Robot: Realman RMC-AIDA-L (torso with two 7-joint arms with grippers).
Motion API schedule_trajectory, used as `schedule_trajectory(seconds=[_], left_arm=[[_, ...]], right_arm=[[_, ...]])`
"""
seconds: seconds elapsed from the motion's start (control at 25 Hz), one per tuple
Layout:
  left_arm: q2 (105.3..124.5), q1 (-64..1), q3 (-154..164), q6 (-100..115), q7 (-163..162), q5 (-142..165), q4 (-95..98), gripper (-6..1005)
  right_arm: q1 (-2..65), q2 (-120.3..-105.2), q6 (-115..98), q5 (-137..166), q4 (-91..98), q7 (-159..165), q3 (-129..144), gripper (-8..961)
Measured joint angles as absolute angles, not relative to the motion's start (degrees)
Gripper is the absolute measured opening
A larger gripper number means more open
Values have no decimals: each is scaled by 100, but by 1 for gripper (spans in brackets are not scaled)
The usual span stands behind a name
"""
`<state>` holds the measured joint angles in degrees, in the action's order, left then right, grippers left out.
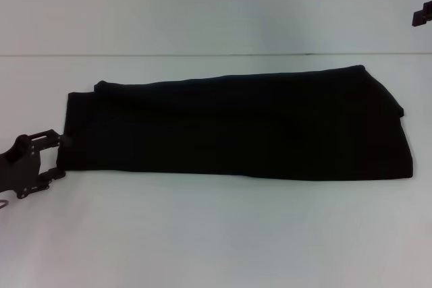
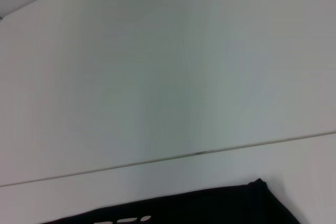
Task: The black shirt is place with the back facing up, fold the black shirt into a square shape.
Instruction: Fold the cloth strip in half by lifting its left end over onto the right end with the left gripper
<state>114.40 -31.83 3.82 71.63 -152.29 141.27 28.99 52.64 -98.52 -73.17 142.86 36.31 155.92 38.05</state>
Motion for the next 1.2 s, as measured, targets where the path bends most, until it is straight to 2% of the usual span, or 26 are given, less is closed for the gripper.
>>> schedule_trajectory(seconds=[0.84, 1.2], left_arm=[[11495, -3209, 342, 6869, -15270, 13971, 2493, 709], [11497, -3508, 348, 6487, -15234, 13953, 2146, 652]], right_arm=[[5196, -9856, -7329, 14291, 3638, 15577, 3843, 606], [5160, -9852, -7356, 14288, 3634, 15568, 3818, 606]])
